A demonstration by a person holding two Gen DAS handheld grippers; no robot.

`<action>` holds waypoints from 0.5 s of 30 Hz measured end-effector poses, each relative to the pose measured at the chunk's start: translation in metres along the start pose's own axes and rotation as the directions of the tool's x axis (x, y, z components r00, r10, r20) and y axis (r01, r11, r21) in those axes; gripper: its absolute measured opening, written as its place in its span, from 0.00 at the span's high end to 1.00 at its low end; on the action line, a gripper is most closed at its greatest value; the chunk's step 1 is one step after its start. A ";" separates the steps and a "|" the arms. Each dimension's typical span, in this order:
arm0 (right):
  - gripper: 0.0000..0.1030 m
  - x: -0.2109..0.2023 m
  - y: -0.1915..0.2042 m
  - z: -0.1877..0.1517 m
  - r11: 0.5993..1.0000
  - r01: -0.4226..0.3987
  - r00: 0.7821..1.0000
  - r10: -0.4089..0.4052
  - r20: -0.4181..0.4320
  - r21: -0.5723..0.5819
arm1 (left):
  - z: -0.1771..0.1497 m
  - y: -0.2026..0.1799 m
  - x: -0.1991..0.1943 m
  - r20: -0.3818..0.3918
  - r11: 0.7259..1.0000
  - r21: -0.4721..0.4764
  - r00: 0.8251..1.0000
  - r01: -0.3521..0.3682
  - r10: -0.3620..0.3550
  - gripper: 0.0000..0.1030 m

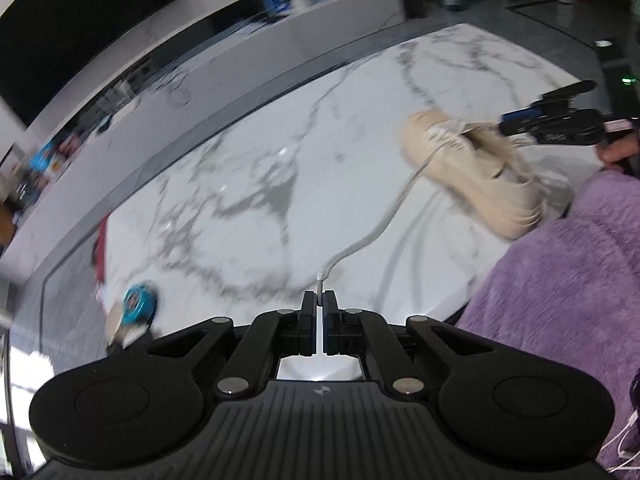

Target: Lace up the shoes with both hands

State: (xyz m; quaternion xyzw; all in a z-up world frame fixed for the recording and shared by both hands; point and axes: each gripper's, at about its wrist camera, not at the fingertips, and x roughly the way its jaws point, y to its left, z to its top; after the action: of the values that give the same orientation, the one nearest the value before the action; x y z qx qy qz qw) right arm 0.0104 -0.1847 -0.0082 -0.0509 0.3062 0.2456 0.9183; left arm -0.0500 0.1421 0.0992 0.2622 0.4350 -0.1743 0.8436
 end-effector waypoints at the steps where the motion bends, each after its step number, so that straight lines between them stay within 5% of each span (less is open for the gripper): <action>1: 0.83 0.000 0.001 0.000 1.000 -0.002 1.000 0.002 -0.001 -0.003 | 0.006 -0.007 0.005 0.002 0.999 0.033 1.000 0.009 -0.009 0.99; 8: 0.83 0.002 0.003 0.000 1.000 -0.015 1.000 0.015 -0.004 -0.019 | 0.041 -0.047 0.040 0.029 0.976 0.208 0.997 0.063 -0.071 0.99; 15: 0.85 0.003 -0.001 -0.001 1.000 -0.027 1.000 0.027 0.000 0.008 | 0.065 -0.083 0.077 0.034 0.923 0.377 0.995 0.077 -0.097 0.99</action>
State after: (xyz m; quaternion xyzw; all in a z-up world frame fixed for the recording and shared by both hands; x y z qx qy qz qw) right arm 0.0123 -0.1843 -0.0113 -0.0428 0.3081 0.2569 0.9150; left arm -0.0084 0.0318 0.0428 0.3946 0.3829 -0.2983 0.7802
